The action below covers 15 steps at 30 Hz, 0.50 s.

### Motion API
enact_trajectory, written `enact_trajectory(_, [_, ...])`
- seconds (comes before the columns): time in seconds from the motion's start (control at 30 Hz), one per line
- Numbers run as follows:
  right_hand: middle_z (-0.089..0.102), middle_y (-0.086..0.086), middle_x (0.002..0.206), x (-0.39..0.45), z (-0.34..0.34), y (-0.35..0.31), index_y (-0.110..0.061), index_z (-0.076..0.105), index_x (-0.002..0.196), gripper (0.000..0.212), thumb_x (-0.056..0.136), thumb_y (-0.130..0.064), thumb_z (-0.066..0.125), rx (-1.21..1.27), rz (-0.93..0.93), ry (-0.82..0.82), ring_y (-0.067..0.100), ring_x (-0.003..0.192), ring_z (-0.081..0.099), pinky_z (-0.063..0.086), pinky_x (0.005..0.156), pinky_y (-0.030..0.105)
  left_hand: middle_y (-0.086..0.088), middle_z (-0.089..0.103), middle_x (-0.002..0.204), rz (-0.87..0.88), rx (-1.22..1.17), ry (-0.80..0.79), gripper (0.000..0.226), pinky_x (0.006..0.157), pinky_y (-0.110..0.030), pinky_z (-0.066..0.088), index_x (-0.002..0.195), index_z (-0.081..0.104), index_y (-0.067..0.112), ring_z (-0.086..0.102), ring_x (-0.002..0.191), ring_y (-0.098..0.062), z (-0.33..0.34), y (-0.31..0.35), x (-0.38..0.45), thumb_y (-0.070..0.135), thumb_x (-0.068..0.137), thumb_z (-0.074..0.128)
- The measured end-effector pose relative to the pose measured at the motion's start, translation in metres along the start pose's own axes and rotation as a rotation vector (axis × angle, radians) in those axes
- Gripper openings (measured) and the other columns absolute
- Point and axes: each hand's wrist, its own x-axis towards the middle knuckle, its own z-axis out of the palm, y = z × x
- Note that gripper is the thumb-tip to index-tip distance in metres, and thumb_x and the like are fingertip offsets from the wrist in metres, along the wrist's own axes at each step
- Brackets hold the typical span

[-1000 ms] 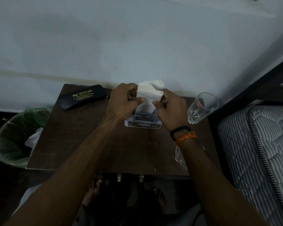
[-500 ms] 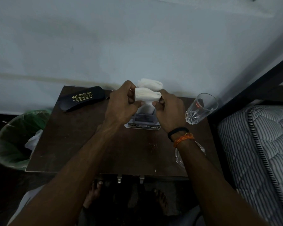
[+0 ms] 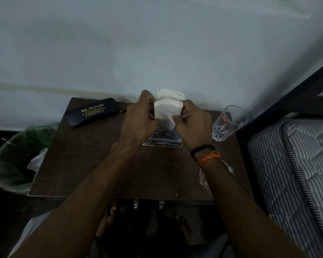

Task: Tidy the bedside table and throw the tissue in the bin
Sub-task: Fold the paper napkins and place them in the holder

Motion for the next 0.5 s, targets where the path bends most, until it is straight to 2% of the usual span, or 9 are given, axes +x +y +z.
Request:
enact_trajectory(0.13, [0.055, -0.008, 0.072, -0.002, 0.003, 0.001, -0.013, 0.065, 0.103, 0.025, 0.08, -0.018, 0.073, -0.006, 0.007, -0.021, 0.011, 0.07, 0.052, 0.045, 0.067, 0.024, -0.004, 0.069, 0.086, 0.031, 0.072, 0.016, 0.045, 0.062, -0.033, 0.055, 0.103, 0.047, 0.014, 0.066, 0.076, -0.019, 0.002, 0.001, -0.002, 0.012, 0.071, 0.079])
enact_trajectory(0.23, [0.057, -0.008, 0.072, -0.002, 0.003, 0.002, -0.014, 0.065, 0.103, 0.027, 0.077, -0.015, 0.074, 0.008, 0.03, -0.032, 0.011, 0.07, 0.054, 0.047, 0.067, 0.025, -0.003, 0.068, 0.088, 0.029, 0.092, 0.015, 0.046, 0.063, -0.034, 0.056, 0.104, 0.046, 0.014, 0.065, 0.075, -0.017, 0.003, 0.002, -0.003, 0.014, 0.072, 0.079])
enact_trajectory(0.37, [0.064, -0.005, 0.073, -0.002, -0.003, 0.003, -0.019, 0.065, 0.1, 0.032, 0.072, -0.004, 0.06, 0.065, 0.055, -0.044, 0.014, 0.069, 0.06, 0.054, 0.065, 0.03, 0.0, 0.066, 0.083, 0.006, 0.006, -0.029, 0.052, 0.061, -0.036, 0.055, 0.103, 0.047, 0.012, 0.062, 0.068, -0.012, -0.005, 0.003, -0.003, 0.016, 0.066, 0.084])
enact_trajectory(0.5, [0.068, -0.007, 0.078, 0.002, -0.015, 0.009, -0.019, 0.068, 0.088, 0.019, 0.076, -0.005, 0.061, 0.125, 0.194, -0.018, 0.007, 0.072, 0.061, 0.055, 0.07, 0.026, -0.003, 0.059, 0.083, 0.042, -0.002, -0.041, 0.049, 0.061, -0.038, 0.051, 0.1, 0.048, 0.012, 0.056, 0.073, -0.016, -0.015, 0.001, -0.006, 0.023, 0.068, 0.083])
